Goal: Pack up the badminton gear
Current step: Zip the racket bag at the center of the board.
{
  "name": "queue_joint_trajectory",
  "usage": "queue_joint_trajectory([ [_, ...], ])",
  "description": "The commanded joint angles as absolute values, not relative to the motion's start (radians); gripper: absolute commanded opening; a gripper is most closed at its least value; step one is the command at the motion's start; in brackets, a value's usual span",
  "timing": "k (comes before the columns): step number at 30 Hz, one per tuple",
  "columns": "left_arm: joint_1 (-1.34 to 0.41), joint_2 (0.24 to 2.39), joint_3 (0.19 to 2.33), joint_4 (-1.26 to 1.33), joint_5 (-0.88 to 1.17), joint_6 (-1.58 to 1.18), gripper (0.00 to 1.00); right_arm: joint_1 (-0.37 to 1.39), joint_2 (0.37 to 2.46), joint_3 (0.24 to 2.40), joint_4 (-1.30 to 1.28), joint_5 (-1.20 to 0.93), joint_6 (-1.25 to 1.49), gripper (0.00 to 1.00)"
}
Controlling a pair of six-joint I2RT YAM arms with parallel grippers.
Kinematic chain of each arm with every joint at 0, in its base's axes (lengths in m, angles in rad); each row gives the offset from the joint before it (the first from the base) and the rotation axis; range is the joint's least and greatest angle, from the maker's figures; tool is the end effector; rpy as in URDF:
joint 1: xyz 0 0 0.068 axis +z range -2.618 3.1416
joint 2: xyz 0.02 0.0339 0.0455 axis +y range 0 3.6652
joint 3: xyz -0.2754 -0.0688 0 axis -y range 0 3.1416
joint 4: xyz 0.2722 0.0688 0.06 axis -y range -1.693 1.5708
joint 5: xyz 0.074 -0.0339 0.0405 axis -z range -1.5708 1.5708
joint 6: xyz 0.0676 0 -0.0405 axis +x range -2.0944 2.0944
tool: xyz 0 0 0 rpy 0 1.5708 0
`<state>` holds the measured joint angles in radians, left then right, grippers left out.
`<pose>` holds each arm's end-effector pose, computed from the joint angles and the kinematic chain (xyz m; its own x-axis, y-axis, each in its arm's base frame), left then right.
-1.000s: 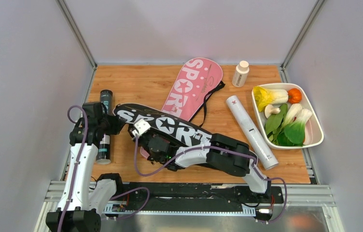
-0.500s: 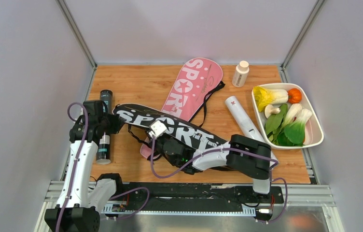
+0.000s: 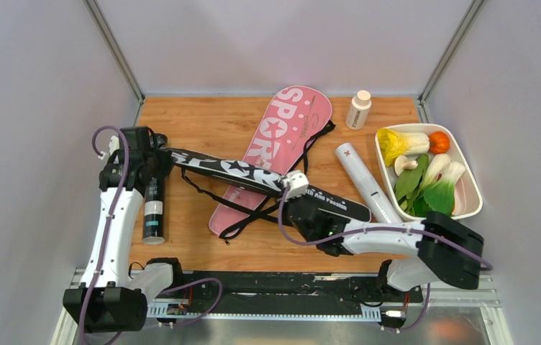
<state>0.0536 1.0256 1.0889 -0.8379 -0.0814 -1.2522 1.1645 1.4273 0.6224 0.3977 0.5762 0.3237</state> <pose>0.2454 0.0187 0.3272 -0.1130 -0.9540 -0.2779 -0.6982 0.2752 -0.6609 0.1653 0.2909 0.1797 -0.3305 -0.0933 -0.9392 -0.4930 0.8656 0.0875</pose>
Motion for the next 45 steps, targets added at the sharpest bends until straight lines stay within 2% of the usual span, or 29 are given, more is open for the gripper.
queue_joint_trajectory([
  [1,0.066,1.072,1.189,-0.774,-0.246,-1.191,0.0,1.04,1.253,0.527,0.071,0.679,0.591,0.0],
  [7,0.077,1.163,1.288,-0.788,-0.339,-1.129,0.0,0.816,1.068,0.488,-0.22,0.678,0.704,0.0],
  [14,0.13,1.226,1.36,-0.806,-0.34,-1.1,0.0,0.479,0.907,0.419,-0.277,0.538,0.7,0.0],
  [21,0.184,1.262,1.454,-0.858,-0.363,-1.066,0.0,0.373,0.832,0.366,-0.279,0.483,0.689,0.0],
  [28,0.222,1.241,1.46,-0.842,-0.298,-1.029,0.0,0.326,0.901,0.422,-0.238,0.321,0.562,0.02],
  [32,0.222,1.213,1.427,-0.811,-0.139,-1.015,0.0,0.51,0.917,0.581,-0.349,0.346,0.493,0.35],
  [35,0.221,1.207,1.431,-0.821,-0.093,-1.013,0.0,0.675,0.888,0.725,-0.373,0.379,0.419,0.59],
  [37,0.221,1.198,1.433,-0.829,-0.082,-1.015,0.0,0.749,0.896,0.802,-0.326,0.347,0.334,0.7],
  [40,0.221,1.179,1.415,-0.827,-0.052,-1.016,0.0,0.804,0.957,0.848,-0.162,0.209,0.14,0.93],
  [45,0.221,1.156,1.389,-0.831,-0.011,-1.015,0.0,0.884,1.148,0.917,0.021,0.134,-0.135,0.98],
])
